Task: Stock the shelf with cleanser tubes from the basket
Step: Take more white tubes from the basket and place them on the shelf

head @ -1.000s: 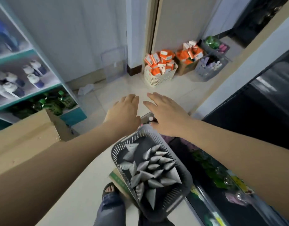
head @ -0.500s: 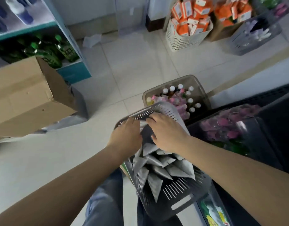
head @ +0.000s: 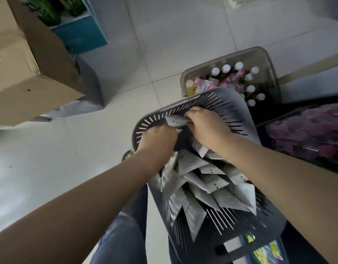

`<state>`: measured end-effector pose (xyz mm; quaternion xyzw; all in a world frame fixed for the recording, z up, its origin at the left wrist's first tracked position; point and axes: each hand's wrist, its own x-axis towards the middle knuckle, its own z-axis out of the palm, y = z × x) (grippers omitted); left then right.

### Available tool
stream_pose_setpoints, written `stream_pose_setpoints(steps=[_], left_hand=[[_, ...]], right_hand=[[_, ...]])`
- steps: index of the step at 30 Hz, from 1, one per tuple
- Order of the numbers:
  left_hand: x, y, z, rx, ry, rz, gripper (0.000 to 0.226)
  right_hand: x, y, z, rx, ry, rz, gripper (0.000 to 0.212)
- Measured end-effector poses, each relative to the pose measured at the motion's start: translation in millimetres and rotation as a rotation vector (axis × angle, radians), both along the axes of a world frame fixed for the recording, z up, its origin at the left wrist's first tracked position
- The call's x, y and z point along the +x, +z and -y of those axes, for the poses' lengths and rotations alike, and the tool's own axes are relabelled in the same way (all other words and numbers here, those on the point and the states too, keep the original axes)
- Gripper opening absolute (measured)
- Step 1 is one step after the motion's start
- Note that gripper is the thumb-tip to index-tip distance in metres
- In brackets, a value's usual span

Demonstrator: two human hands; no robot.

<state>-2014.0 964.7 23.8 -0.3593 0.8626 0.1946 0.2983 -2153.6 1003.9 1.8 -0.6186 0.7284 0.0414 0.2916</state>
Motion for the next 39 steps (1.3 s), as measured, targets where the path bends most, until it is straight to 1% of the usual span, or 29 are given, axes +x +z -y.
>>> stream_pose_setpoints(steps=[9,14,18,23,29,35,39], left_hand=[[-4.6,-9.1,4.8,-0.005,-0.052,0.016,0.021],[-5.1,-4.5,10.0,-0.045,-0.085,0.026,0.023],[-3.6,6.3,9.8,-0.066,-0.152,0.005,0.028],[-0.6,31.3,9.5,-0.094,-0.257,-0.043,0.029],[2.5,72.9,14.9,-0.152,-0.360,-0.100,0.028],[0.2,125.9,24.0,-0.246,-0.537,-0.183,0.025],[-7.1,169.5,23.9,-0.271,-0.679,-0.224,0.022]], right_hand=[[4.7,-13.8,1.5,-0.064,0.007,-0.056,0.013],[3.3,-9.1,-1.4,-0.103,-0.027,-0.069,0.010],[-0.3,5.9,-9.1,-0.126,-0.059,-0.085,0.011],[-2.0,36.3,-17.7,-0.157,-0.091,-0.104,0.008],[0.4,84.8,-28.9,-0.182,-0.168,-0.124,0.018],[11.3,148.2,-47.3,-0.201,-0.334,-0.166,0.019],[20.2,192.5,-63.9,-0.210,-0.463,-0.184,0.020]])
